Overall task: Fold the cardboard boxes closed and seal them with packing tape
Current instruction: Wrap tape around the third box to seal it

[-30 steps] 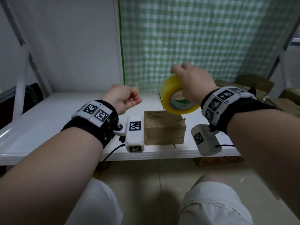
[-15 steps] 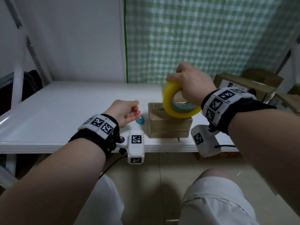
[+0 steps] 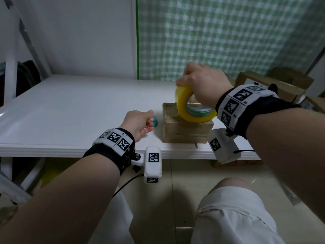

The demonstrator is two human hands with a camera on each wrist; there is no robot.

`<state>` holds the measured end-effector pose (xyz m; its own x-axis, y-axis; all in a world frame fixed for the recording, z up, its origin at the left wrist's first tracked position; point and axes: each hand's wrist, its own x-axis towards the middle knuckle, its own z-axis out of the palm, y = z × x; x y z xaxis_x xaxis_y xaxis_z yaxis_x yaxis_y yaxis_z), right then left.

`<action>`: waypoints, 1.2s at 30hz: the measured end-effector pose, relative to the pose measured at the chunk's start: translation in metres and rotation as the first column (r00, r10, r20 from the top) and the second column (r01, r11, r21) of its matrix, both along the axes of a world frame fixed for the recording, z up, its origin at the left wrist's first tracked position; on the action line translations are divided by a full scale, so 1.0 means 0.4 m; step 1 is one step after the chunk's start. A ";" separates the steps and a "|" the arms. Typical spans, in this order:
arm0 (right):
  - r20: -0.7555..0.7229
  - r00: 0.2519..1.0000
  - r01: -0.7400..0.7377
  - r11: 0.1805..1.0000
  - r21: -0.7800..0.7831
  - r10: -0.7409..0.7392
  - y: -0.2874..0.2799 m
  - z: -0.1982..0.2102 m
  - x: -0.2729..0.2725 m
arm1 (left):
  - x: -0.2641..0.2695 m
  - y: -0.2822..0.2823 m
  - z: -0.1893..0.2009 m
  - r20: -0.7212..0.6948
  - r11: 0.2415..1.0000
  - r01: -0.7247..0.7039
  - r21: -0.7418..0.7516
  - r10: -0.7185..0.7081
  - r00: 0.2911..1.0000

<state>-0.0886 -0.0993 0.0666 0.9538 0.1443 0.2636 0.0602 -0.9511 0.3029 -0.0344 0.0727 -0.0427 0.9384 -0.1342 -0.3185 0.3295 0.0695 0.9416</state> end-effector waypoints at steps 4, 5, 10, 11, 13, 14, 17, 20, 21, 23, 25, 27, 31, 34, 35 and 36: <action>0.010 1.000 -0.006 1.000 -0.022 0.006 0.006 -0.001 0.002 | 0.004 -0.005 -0.018 0.029 1.000 -0.019 0.006 0.018 0.999; 0.017 1.000 -0.011 0.999 -0.030 0.012 0.008 -0.003 0.003 | 0.004 -0.006 -0.022 0.029 1.000 -0.020 0.001 0.020 0.999; 0.035 0.998 -0.040 0.997 -0.063 0.043 0.021 -0.011 0.014 | -0.001 -0.010 -0.043 0.042 0.999 -0.037 0.003 0.036 0.998; 0.035 0.998 -0.046 0.996 -0.072 0.048 0.024 -0.012 0.016 | -0.002 -0.011 -0.046 0.037 0.999 -0.035 0.013 0.034 0.999; 0.037 0.998 -0.050 0.996 -0.080 0.053 0.031 -0.015 0.019 | -0.003 -0.012 -0.051 0.027 0.999 -0.029 0.030 0.028 0.999; 0.038 0.998 -0.051 0.996 -0.080 0.054 0.034 -0.016 0.020 | -0.004 -0.014 -0.055 0.027 0.999 -0.027 0.036 0.026 0.999; 0.056 0.997 -0.055 0.994 -0.093 0.060 0.036 -0.019 0.022 | -0.009 -0.028 -0.066 0.034 0.998 -0.015 0.053 0.014 0.999; 0.077 0.995 -0.053 0.995 -0.088 0.060 0.034 -0.023 0.021 | -0.013 -0.044 -0.081 0.054 0.998 -0.017 0.065 0.013 0.998; 0.085 0.995 -0.052 0.995 -0.081 0.059 0.033 -0.024 0.020 | -0.014 -0.049 -0.087 0.069 0.998 -0.017 0.068 0.012 0.998; 0.106 0.992 -0.053 0.996 -0.073 0.061 0.032 -0.028 0.020 | -0.014 -0.058 -0.098 0.100 0.996 -0.021 0.081 0.013 0.995; 0.124 0.990 -0.057 0.997 -0.060 0.064 0.031 -0.031 0.020 | -0.015 -0.067 -0.106 0.118 0.994 -0.016 0.105 0.003 0.993; 0.136 0.988 -0.061 0.997 -0.056 0.068 0.030 -0.034 0.020 | -0.017 -0.073 -0.109 0.130 0.991 -0.002 0.135 -0.015 0.991; 0.157 0.986 -0.053 0.997 -0.051 0.060 0.028 -0.037 0.018 | -0.013 -0.082 -0.112 0.137 0.978 0.040 0.205 -0.069 0.988; 0.161 0.985 -0.047 0.998 -0.037 0.053 0.028 -0.039 0.019 | -0.010 -0.086 -0.112 0.117 0.951 0.095 0.295 -0.135 0.984; 0.163 0.985 -0.044 0.998 -0.035 0.049 0.025 -0.039 0.018 | -0.010 -0.085 -0.107 0.114 0.931 0.132 0.339 -0.181 0.977; 0.164 0.985 -0.042 0.999 -0.034 0.047 0.025 -0.040 0.017 | -0.008 -0.082 -0.102 0.118 0.908 0.172 0.382 -0.233 0.965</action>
